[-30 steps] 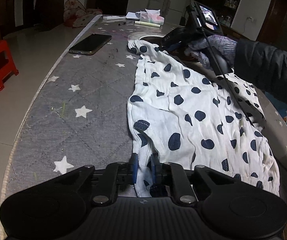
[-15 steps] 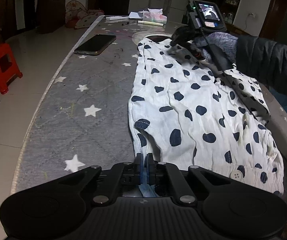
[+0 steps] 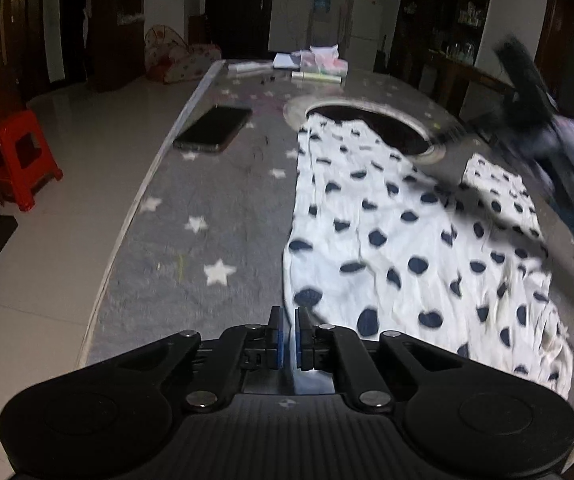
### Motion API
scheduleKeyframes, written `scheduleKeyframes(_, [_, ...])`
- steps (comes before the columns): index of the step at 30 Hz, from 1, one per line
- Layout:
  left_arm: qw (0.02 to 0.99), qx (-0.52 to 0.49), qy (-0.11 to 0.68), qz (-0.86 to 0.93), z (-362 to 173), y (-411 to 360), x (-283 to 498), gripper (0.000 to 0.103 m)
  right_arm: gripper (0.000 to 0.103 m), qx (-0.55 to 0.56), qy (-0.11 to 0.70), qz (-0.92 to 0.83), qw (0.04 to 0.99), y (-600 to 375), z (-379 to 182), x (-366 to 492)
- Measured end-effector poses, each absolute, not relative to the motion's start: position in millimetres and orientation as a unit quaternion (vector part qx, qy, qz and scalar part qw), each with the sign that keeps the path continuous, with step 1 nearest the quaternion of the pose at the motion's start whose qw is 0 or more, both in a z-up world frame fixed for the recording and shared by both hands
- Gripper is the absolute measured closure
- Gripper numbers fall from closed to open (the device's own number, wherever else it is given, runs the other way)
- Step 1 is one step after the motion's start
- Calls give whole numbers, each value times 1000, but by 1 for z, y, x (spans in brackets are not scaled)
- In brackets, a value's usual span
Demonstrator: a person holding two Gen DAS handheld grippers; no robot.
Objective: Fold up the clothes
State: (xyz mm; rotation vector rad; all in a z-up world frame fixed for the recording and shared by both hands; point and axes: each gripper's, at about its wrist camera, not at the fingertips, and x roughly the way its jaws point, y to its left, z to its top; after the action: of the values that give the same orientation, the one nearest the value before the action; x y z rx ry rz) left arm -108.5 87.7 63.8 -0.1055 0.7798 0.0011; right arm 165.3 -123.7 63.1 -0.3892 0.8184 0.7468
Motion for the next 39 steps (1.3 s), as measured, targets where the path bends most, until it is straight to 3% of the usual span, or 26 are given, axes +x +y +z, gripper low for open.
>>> scheduleKeyframes(4, [927, -46, 370, -23, 67, 74, -95, 96, 83, -184, 394, 376, 818, -144, 62, 117])
scheduleKeyframes(6, [926, -42, 372, -35, 64, 65, -88, 96, 75, -183, 397, 387, 812, -155, 61, 92])
scheduleKeyframes(20, [915, 9, 402, -40, 30, 50, -85, 93, 72, -202, 393, 393, 806, -227, 36, -41])
scheduleKeyframes(27, [924, 5, 378, -55, 50, 38, -99, 93, 71, -208, 358, 396, 819, -230, 52, -65])
scheduleKeyframes(34, [918, 32, 387, -77, 41, 19, -112, 92, 70, -191, 374, 433, 798, -212, 40, -77])
scheduleKeyframes(36, [920, 21, 386, -69, 42, 27, -121, 90, 70, -194, 372, 436, 796, -213, 40, -82])
scheduleKeyframes(39, [924, 1, 380, -54, 47, 40, -138, 75, 70, -178, 364, 446, 798, -212, 49, -85])
